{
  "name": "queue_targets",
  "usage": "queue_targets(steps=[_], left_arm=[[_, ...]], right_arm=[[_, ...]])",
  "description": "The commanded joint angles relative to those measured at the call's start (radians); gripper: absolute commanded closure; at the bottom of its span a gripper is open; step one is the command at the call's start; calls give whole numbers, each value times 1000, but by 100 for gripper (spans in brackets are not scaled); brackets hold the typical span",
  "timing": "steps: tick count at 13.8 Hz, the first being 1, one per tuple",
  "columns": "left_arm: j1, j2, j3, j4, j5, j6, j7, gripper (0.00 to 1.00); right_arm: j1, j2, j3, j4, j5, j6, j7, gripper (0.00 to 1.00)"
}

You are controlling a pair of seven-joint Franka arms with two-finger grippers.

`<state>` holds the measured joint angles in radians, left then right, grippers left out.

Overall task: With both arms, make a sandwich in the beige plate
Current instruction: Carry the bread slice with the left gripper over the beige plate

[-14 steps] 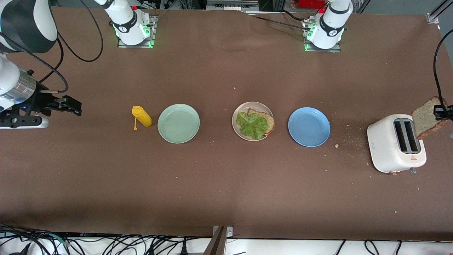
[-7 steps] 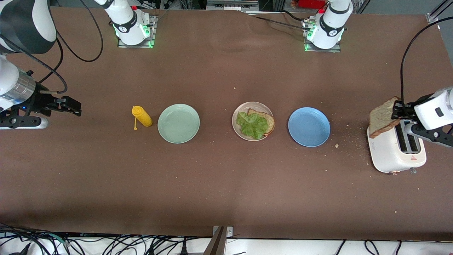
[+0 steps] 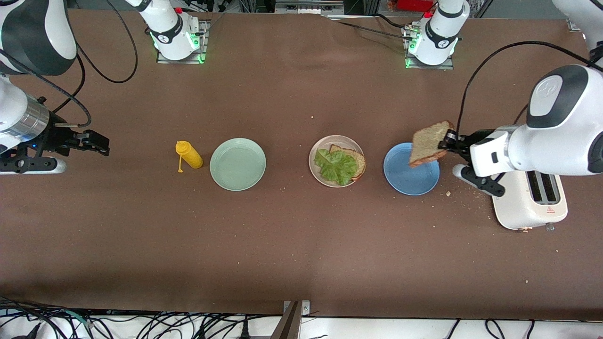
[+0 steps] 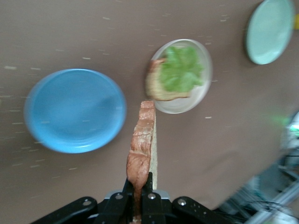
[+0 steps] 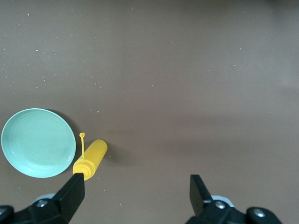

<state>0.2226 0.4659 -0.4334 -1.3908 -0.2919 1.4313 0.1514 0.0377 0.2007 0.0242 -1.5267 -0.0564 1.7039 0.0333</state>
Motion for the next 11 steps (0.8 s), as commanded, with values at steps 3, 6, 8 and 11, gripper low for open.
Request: queue_targets(steps=[3, 6, 8, 11], left_arm=[[-12, 180, 2, 27, -307, -3, -13, 100], [-52, 247, 4, 27, -412, 53, 11, 100], [-78, 293, 4, 24, -453, 109, 62, 100], [-126, 333, 4, 24, -497, 182, 109, 100]], right_arm=[[-13, 8, 2, 28, 18, -18, -10, 0], [-15, 6, 2, 29, 18, -20, -7, 0], [-16, 6, 0, 30, 18, -15, -7, 0], [-16, 6, 2, 30, 18, -19, -9, 0]])
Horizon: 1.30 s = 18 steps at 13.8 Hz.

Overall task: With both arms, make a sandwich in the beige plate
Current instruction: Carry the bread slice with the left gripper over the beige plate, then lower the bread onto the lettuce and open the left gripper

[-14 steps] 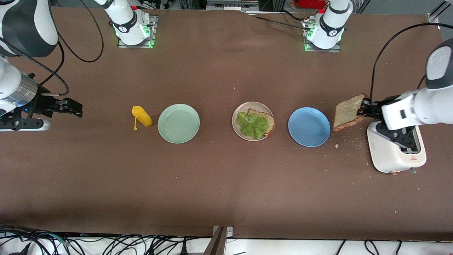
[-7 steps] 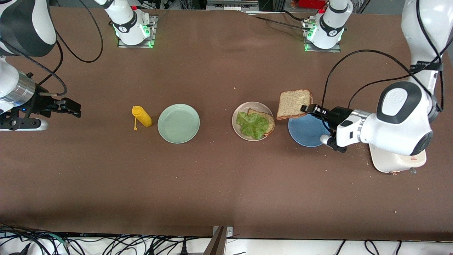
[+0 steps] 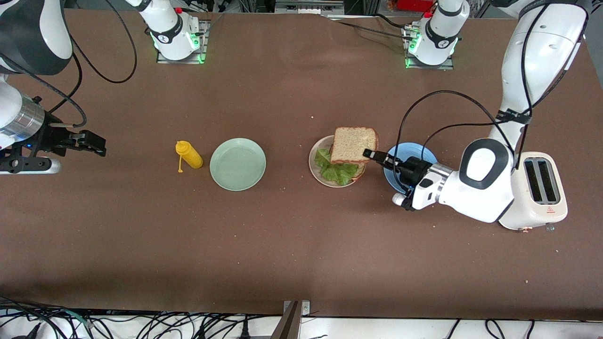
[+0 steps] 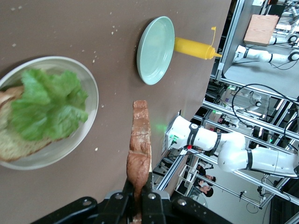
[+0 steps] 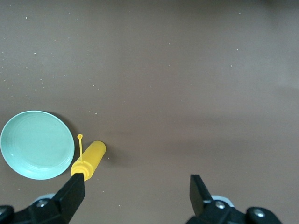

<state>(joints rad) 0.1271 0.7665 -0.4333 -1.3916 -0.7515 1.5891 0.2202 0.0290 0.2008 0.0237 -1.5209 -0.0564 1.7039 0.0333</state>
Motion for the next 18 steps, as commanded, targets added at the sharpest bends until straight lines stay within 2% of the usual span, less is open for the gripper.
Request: queue_targets(steps=[1, 5, 9, 10, 11, 12, 13, 14, 15, 16, 18], left_arm=[[-43, 40, 4, 25, -38, 38, 48, 100], [-47, 125, 7, 19, -38, 78, 184, 100], [-30, 143, 19, -27, -31, 83, 281, 100], [-29, 154, 19, -27, -29, 83, 298, 97], [-30, 166, 21, -27, -26, 91, 309, 86], [-30, 172, 30, -30, -23, 118, 323, 68], [-30, 177, 31, -43, -20, 138, 344, 41], [-30, 177, 31, -56, -20, 161, 370, 5], [-27, 172, 31, -63, -20, 169, 404, 0], [-18, 166, 31, -63, -17, 169, 418, 0], [2, 142, 36, -61, 62, 164, 418, 0]], right_arm=[[-6, 6, 2, 24, 18, -20, -10, 0], [-6, 3, 2, 28, 18, -20, -9, 0], [-6, 3, 2, 31, 18, -20, -7, 0], [-6, 3, 2, 31, 18, -20, -7, 0], [-6, 3, 2, 31, 18, -20, -7, 0], [-6, 3, 2, 31, 18, -20, -7, 0], [-6, 3, 2, 31, 18, -21, -9, 0], [-6, 3, 2, 31, 18, -20, -9, 0], [-6, 3, 2, 31, 18, -20, -9, 0], [-6, 3, 2, 31, 18, -20, -9, 0], [-6, 3, 2, 31, 18, -20, -9, 0]])
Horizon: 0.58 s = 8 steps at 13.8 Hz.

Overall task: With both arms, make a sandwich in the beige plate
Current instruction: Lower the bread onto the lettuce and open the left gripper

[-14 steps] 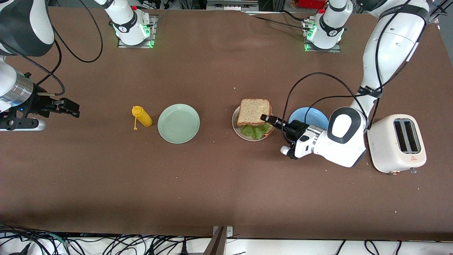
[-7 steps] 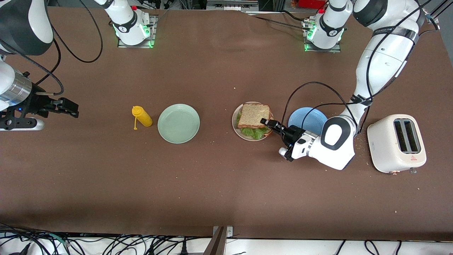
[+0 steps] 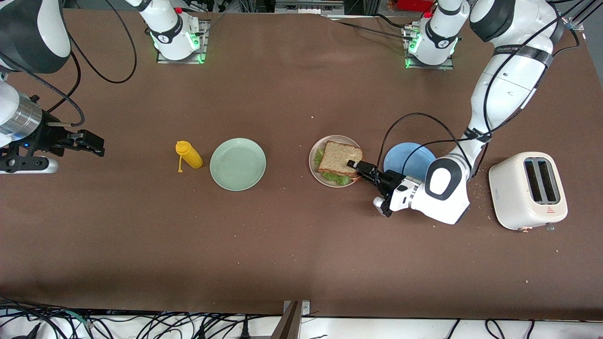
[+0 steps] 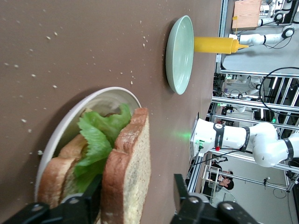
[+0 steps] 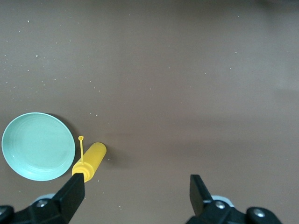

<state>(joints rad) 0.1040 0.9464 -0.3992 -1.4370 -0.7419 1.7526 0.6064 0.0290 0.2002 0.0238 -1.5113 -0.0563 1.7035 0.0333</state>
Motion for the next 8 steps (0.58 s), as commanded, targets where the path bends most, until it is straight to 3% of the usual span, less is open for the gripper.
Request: queue_targets(steps=[1, 4, 8], left_arm=[[35, -41, 0, -13, 91, -2, 33, 0], [71, -78, 2, -2, 117, -59, 44, 0], [85, -179, 3, 15, 239, -158, 23, 0]], right_arm=[[-6, 4, 2, 22, 18, -19, -9, 0], [-6, 2, 2, 22, 18, -19, -9, 0], [-6, 4, 2, 22, 18, -19, -9, 0]])
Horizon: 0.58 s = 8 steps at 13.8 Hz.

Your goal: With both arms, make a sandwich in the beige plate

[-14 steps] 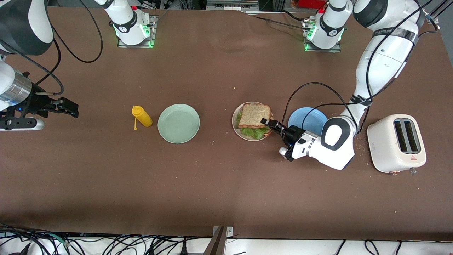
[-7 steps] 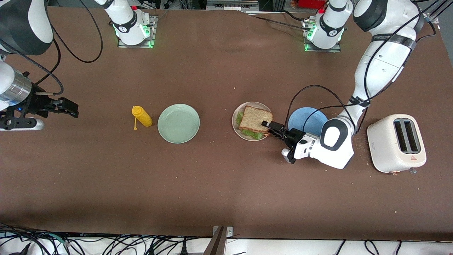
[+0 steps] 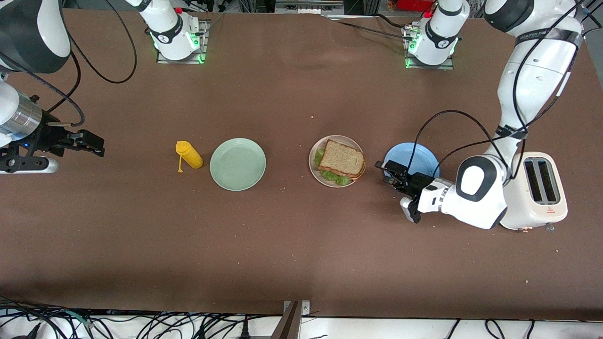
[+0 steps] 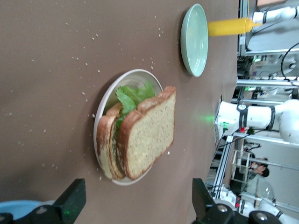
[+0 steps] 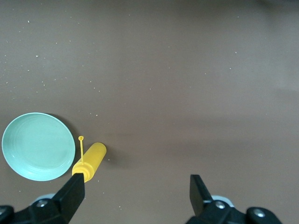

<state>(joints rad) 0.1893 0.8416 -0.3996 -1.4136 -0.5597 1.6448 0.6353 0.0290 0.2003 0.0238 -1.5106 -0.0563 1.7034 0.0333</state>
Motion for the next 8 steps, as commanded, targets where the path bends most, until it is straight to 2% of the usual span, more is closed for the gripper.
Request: queue_targets(steps=[1, 8], left_arm=[[1, -106, 4, -5, 85, -83, -25, 0], [18, -332, 5, -4, 294, -135, -238, 0]], right_arm=[[-6, 4, 2, 21, 19, -21, -9, 0], [-6, 4, 2, 21, 19, -21, -7, 0]])
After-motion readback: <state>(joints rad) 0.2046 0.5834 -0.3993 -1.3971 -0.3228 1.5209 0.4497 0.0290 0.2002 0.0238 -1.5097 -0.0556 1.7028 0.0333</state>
